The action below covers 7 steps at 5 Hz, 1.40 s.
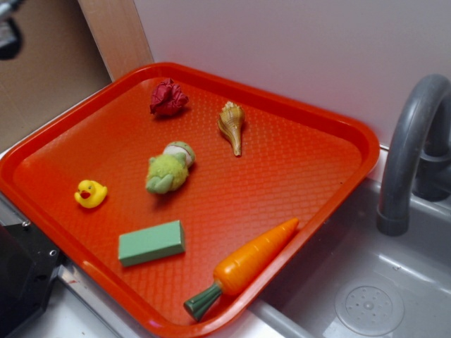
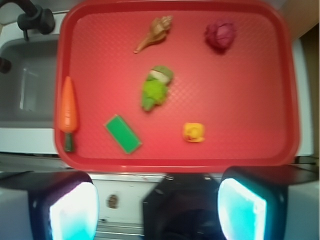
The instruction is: Grab the shell.
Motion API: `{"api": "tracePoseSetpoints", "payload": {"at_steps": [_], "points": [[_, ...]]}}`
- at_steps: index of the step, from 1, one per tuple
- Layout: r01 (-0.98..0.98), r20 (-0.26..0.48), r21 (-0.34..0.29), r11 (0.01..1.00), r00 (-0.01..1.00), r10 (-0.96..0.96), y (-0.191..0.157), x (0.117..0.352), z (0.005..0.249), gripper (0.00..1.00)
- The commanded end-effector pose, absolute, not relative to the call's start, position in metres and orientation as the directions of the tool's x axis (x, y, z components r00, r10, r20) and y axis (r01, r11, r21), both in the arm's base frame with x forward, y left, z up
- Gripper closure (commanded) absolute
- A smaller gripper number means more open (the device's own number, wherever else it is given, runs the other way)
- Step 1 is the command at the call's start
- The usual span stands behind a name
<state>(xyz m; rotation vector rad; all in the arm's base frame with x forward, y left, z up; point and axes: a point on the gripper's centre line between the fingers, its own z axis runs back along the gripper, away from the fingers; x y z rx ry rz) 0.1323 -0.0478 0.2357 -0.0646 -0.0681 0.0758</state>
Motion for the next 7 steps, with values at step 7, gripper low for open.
{"api": "tracePoseSetpoints", "payload": {"at_steps": [7], "points": [[-0.739, 0.425, 0.025, 0.673, 0.617, 0.662, -0.004, 0.326, 0.099, 0.0]]}}
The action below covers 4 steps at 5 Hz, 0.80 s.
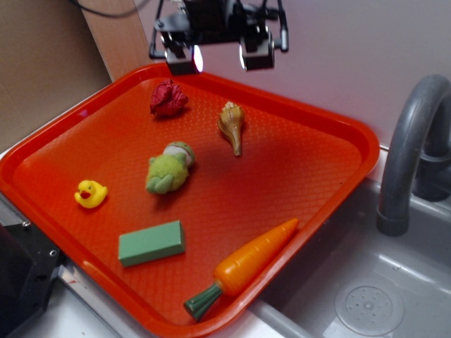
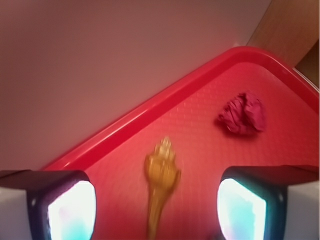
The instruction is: Grab the shell.
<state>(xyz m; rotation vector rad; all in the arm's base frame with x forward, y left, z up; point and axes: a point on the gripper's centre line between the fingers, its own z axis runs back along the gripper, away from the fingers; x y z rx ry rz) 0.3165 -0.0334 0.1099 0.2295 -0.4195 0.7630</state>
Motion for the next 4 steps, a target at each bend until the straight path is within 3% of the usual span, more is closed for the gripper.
{"api": "tracePoseSetpoints", "payload": {"at_steps": [1, 2, 3, 4], "points": [[-0.741, 0.414, 0.028, 0.671, 0.62, 0.666, -0.001, 0.327, 0.077, 0.0], [-0.717, 0.31, 0.032, 0.696, 0.669, 0.675, -0.003, 0.324, 0.049, 0.0], [-0.68, 0.253, -0.022, 0.733, 0.706, 0.662, -0.01, 0.326, 0.032, 0.0], [-0.596, 0.337, -0.024, 0.802, 0.751, 0.568, -0.014, 0.329, 0.042, 1.0]]}}
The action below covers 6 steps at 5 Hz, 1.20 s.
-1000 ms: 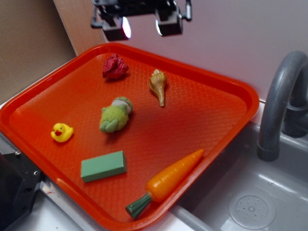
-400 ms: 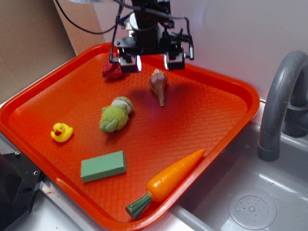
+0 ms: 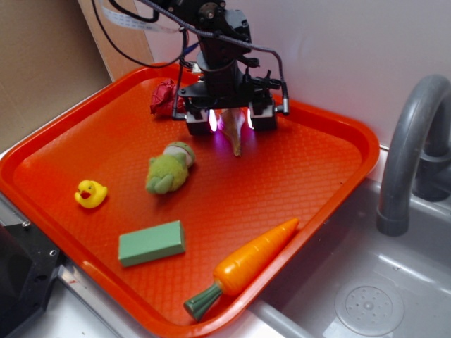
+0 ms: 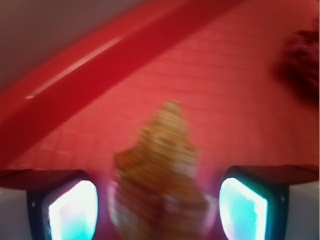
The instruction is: Grab the shell.
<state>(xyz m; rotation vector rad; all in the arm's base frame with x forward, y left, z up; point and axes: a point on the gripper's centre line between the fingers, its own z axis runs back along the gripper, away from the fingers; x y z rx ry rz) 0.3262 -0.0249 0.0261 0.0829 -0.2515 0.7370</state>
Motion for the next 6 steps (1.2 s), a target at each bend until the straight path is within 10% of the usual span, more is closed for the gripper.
{"api": "tracePoseSetpoints", "payload": {"at_steps": [1, 3, 6], "points": [[-0.473, 0.284, 0.037, 0.88, 0.849, 0.445, -0.017, 0.325, 0.092, 1.0], [-0.237, 0.21, 0.134, 0.962, 0.956, 0.206, -0.025, 0.306, 0.181, 1.0], [0.002, 0.165, 0.035, 0.999, 0.986, -0.008, -0.006, 0.249, 0.262, 1.0]]}}
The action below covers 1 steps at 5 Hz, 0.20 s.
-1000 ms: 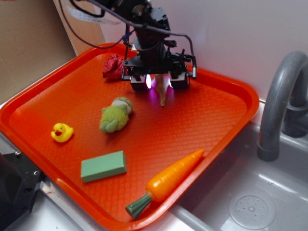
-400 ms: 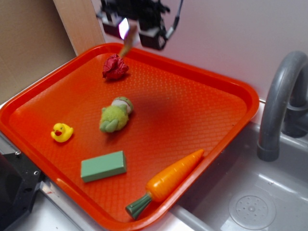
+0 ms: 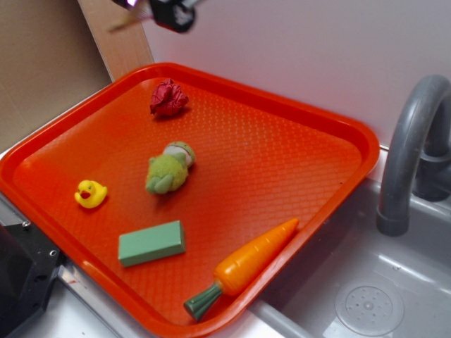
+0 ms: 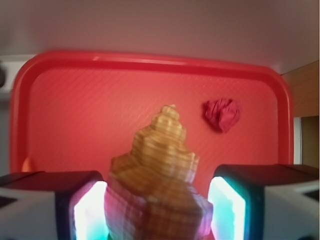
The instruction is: Grab the shell.
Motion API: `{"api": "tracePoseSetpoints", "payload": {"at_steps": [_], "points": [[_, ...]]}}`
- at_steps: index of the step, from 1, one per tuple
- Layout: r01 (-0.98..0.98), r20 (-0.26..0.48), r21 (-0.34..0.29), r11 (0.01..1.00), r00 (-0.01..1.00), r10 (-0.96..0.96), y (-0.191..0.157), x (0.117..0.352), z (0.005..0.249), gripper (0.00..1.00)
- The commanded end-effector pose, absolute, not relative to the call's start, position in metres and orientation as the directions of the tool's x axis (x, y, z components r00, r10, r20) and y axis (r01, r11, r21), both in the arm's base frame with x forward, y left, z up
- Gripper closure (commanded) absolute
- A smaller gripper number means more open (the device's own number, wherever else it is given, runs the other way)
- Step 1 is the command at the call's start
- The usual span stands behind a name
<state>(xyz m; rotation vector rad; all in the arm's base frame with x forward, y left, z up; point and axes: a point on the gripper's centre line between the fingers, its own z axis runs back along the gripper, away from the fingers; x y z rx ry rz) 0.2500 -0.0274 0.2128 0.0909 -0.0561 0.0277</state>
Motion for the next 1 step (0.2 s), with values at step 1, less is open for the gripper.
{"api": "tracePoseSetpoints", "payload": {"at_steps": [1], "points": [[-0.034, 0.177, 0.032, 0.999, 0.984, 0.028, -0.0036, 0.2479, 0.2651, 1.0]]}}
